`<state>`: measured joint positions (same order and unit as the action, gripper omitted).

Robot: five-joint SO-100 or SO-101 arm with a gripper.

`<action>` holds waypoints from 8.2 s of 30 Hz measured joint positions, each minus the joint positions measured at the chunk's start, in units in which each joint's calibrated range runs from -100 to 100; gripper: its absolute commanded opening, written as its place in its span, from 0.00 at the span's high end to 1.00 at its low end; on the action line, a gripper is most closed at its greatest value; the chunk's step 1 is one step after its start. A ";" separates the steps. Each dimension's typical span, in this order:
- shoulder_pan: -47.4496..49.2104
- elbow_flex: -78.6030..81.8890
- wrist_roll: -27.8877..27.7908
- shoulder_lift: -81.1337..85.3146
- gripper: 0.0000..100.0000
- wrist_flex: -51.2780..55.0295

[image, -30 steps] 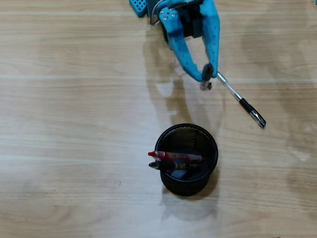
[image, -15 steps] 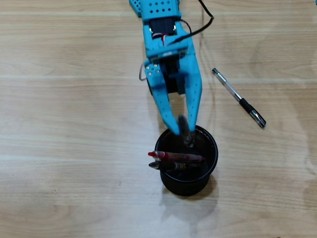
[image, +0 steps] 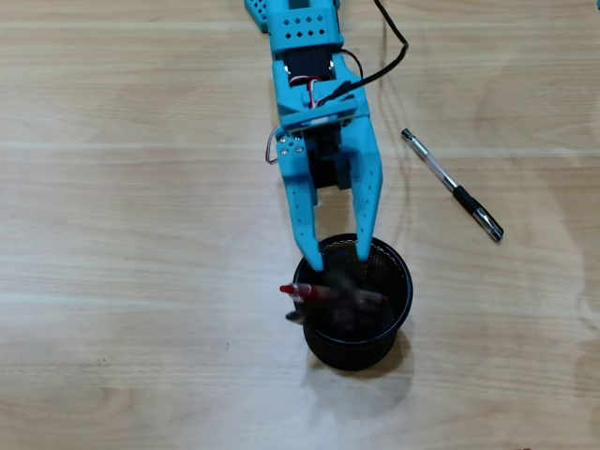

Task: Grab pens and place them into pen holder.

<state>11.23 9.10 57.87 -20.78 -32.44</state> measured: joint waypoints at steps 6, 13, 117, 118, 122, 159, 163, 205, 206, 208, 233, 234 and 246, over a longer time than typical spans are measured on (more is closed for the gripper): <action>0.00 0.00 -1.51 0.08 0.92 -0.87; 0.00 6.48 -5.40 8.23 0.97 -0.87; 28.33 4.26 -3.84 3.90 0.86 77.77; 28.42 4.26 -3.84 3.39 0.86 77.68; 27.97 3.73 -3.79 1.95 0.86 77.68; 20.93 -8.88 -3.84 13.32 0.98 104.67; 18.85 -8.43 -3.90 21.80 0.98 109.17; 5.77 27.25 -11.90 44.44 0.98 37.98; 5.32 28.05 -11.90 43.77 0.98 34.78; 4.42 29.83 -11.90 41.82 0.98 28.03; 2.53 38.62 -11.90 23.07 0.98 -2.16; 2.71 38.35 -11.90 22.22 0.98 -2.16; 2.71 36.93 -11.90 16.37 0.98 -2.16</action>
<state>13.94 46.03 45.97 -4.41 -34.60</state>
